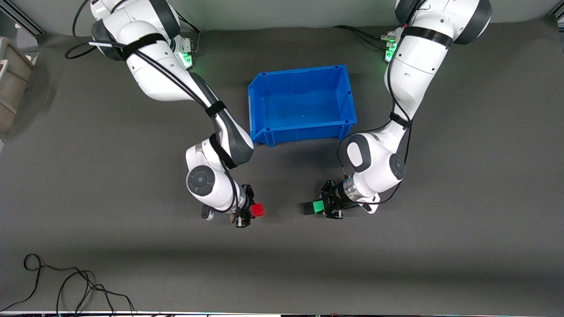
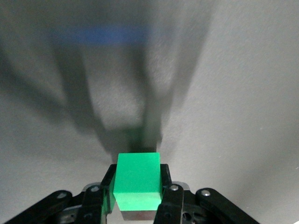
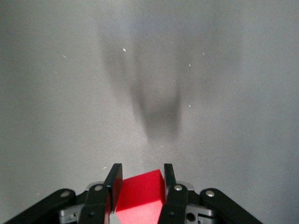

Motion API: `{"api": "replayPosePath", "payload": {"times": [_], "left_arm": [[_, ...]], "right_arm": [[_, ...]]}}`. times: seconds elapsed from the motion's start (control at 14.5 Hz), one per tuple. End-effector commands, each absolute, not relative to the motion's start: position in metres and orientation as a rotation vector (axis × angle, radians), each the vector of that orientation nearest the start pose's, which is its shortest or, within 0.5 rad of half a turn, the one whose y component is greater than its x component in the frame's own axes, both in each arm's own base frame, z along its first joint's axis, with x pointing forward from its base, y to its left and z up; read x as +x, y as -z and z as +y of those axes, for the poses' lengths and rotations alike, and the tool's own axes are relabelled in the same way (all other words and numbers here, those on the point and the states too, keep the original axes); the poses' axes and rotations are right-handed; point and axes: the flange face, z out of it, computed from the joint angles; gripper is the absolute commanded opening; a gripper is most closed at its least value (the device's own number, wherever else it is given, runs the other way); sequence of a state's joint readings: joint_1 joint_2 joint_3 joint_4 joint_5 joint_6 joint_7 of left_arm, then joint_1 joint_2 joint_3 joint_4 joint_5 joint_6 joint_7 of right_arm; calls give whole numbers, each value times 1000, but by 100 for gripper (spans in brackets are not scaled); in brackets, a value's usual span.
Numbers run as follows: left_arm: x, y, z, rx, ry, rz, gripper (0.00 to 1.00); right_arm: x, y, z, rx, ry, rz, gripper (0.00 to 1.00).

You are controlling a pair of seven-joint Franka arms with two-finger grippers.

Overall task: Attach green and red cubes to black cube
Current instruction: 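Carry the red and green cubes with both grippers toward the black cube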

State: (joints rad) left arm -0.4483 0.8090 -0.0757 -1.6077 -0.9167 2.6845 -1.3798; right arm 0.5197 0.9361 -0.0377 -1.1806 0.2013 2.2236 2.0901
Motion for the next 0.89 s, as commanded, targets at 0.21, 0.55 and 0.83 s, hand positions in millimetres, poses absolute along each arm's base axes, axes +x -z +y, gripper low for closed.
{"api": "replayPosePath", "payload": {"times": [0.21,0.55,0.83], "left_arm": [[615,-174,-353,1798,420,1899,26],[610,-179,-367,1803,418,1882,26],[610,-180,-368,1806,418,1878,26]], "right_arm": [[660,-207,416,-1915,-130,2357,0],[642,-191,437,-1960,-100,2360,0],[639,-173,438,-1942,-79,2405,0]]}}
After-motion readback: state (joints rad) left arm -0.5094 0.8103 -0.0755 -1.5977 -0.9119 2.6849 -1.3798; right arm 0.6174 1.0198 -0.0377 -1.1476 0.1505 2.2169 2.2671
